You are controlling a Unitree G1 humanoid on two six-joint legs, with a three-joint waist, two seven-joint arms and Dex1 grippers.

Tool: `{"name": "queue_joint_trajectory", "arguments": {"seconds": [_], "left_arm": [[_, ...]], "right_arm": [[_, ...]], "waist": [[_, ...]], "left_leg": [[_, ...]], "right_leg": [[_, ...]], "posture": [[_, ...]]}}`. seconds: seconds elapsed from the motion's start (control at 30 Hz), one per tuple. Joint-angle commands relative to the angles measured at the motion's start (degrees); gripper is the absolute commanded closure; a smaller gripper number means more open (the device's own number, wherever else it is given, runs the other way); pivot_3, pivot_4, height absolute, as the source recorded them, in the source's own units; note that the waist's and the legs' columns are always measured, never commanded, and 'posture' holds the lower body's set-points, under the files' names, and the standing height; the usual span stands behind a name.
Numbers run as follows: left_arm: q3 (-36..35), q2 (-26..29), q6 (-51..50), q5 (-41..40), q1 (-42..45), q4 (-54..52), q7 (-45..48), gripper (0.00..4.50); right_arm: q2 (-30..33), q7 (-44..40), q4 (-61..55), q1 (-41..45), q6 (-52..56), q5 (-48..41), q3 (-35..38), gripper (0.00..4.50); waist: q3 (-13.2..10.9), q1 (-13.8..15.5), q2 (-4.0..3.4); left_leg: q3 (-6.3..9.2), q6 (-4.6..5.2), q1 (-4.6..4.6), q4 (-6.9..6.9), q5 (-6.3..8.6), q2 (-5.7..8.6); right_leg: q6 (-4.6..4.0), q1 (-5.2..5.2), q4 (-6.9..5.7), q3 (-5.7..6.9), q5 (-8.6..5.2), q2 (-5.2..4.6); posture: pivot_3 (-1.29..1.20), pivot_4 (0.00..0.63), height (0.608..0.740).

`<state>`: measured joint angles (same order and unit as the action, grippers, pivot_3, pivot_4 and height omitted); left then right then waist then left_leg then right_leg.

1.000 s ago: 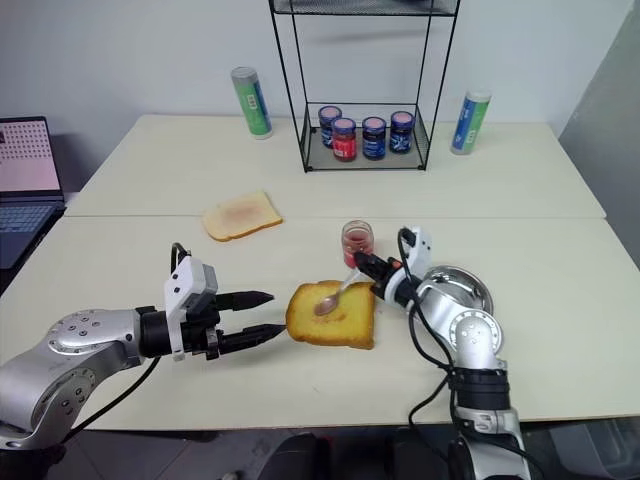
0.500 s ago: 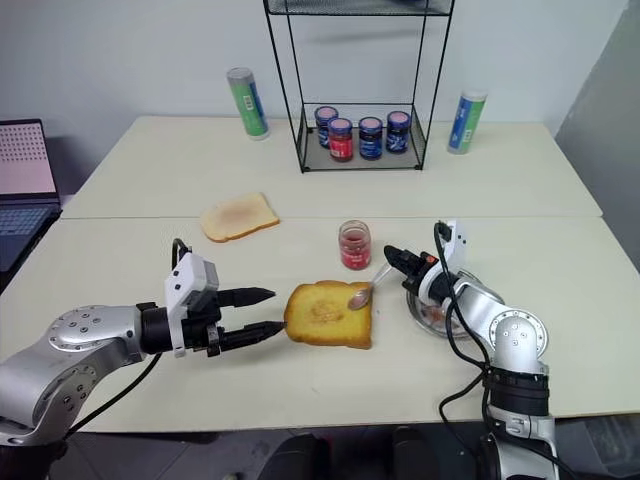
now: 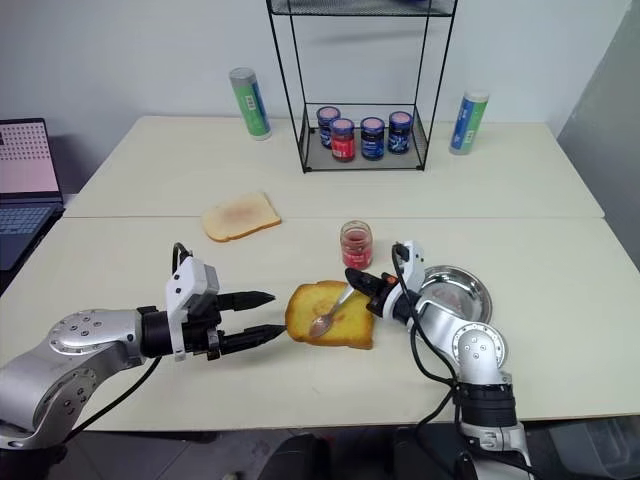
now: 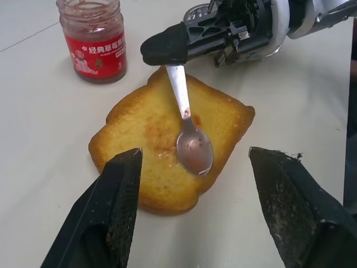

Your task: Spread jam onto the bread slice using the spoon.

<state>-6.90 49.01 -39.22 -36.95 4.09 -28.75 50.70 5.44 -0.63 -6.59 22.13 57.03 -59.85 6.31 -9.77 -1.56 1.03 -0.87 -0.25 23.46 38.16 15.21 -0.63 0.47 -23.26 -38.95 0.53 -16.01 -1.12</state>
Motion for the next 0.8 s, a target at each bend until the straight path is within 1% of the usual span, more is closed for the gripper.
{"name": "queue_joint_trajectory", "arguments": {"seconds": [0.03, 0.17, 0.33, 0.37, 0.47, 0.5, 0.57, 0.67, 0.77, 0.8], "left_arm": [[-1.5, 0.0, 0.8, -0.4, 0.0, -1.8, -0.1, 1.32], [-1.1, -0.3, 1.0, -0.2, 0.4, -1.4, -0.2, 1.32], [0.0, -0.7, 1.3, 0.4, 1.9, -0.4, 0.0, 1.32], [0.1, -0.7, 1.3, 0.5, 2.1, -0.2, 0.1, 1.32], [0.6, -0.8, 0.9, 0.5, 3.5, 0.5, 0.4, 1.32], [1.1, -0.5, 0.3, 0.0, 5.5, 0.6, 1.0, 1.32], [2.5, -0.5, -1.2, -1.4, 9.8, 0.5, 1.9, 1.32], [5.1, -1.1, -2.3, -1.8, 14.6, 0.4, 2.6, 1.32], [11.6, -3.7, -2.3, 0.2, 21.6, 0.4, 3.8, 1.32], [14.3, -4.5, -1.4, 1.9, 23.3, 1.1, 4.6, 1.32]], "right_arm": [[3.8, -1.2, -0.6, 1.6, -0.2, 0.6, 3.8, 4.43], [6.6, -1.7, -1.2, 2.7, 1.2, -0.9, 6.0, 4.43], [7.1, -0.8, -2.6, 4.6, 2.3, -3.4, 7.9, 4.43], [6.7, -0.1, -3.0, 5.0, 2.5, -4.7, 8.6, 4.43], [4.2, 3.8, -5.3, 6.8, 3.5, -13.4, 10.8, 4.43], [4.5, 5.9, -7.4, 6.8, 3.3, -17.0, 11.9, 4.43], [6.6, 8.9, -10.8, 6.1, 2.8, -21.1, 14.2, 4.43], [10.0, 12.2, -13.0, 4.0, 1.5, -23.9, 16.7, 4.43], [16.4, 13.2, -13.6, -1.0, -0.5, -22.8, 22.4, 4.43], [18.1, 13.0, -13.3, -2.9, -1.4, -22.4, 24.2, 4.43]], "waist": [[0.0, 0.0, 0.00], [0.0, 0.2, 0.01], [0.0, 0.0, 0.01], [0.0, 0.0, 0.01], [0.0, 0.0, 0.01], [0.0, 0.0, 0.01], [0.0, 0.1, 0.01], [0.0, 0.6, 0.06], [0.0, 1.5, 0.11], [0.0, 1.7, 0.11]], "left_leg": [[0.00, 0.00, 0.00, 0.00, 0.00, 0.00], [0.00, 0.00, -0.01, 0.01, 0.00, 0.02], [0.00, 0.00, -0.03, -0.01, 0.00, -0.01], [0.00, 0.00, -0.03, -0.01, 0.00, 0.00], [0.00, 0.00, -0.03, -0.01, 0.00, -0.01], [0.00, 0.00, -0.03, -0.01, 0.00, -0.01], [0.01, 0.00, -0.02, -0.02, 0.00, -0.01], [0.06, 0.00, 0.09, 0.04, 0.00, 0.05], [0.03, 0.00, 0.13, 0.07, 0.00, 0.11], [0.02, 0.00, 0.16, 0.09, 0.00, 0.12]], "right_leg": [[0.00, 0.00, 0.00, 0.00, 0.00, 0.00], [0.00, 0.03, 0.01, 0.01, 0.00, -0.01], [0.00, 0.02, -0.02, 0.00, 0.00, 0.01], [0.00, 0.02, -0.02, 0.00, 0.00, 0.01], [0.00, 0.02, -0.02, 0.00, 0.00, 0.01], [0.00, 0.02, -0.02, 0.00, 0.00, 0.01], [0.00, 0.02, -0.02, 0.01, 0.00, 0.02], [0.01, 0.03, 0.02, 0.07, 0.00, -0.02], [0.03, 0.05, 0.11, 0.05, -0.01, -0.05], [0.03, 0.06, 0.14, 0.04, -0.01, -0.05]], "posture": [[0.00, 0.150, 0.740], [0.00, 0.150, 0.740], [0.00, 0.150, 0.740], [0.00, 0.150, 0.740], [0.00, 0.150, 0.740], [0.00, 0.150, 0.740], [0.00, 0.150, 0.740], [0.00, 0.150, 0.740], [0.00, 0.150, 0.740], [0.00, 0.150, 0.740]]}}
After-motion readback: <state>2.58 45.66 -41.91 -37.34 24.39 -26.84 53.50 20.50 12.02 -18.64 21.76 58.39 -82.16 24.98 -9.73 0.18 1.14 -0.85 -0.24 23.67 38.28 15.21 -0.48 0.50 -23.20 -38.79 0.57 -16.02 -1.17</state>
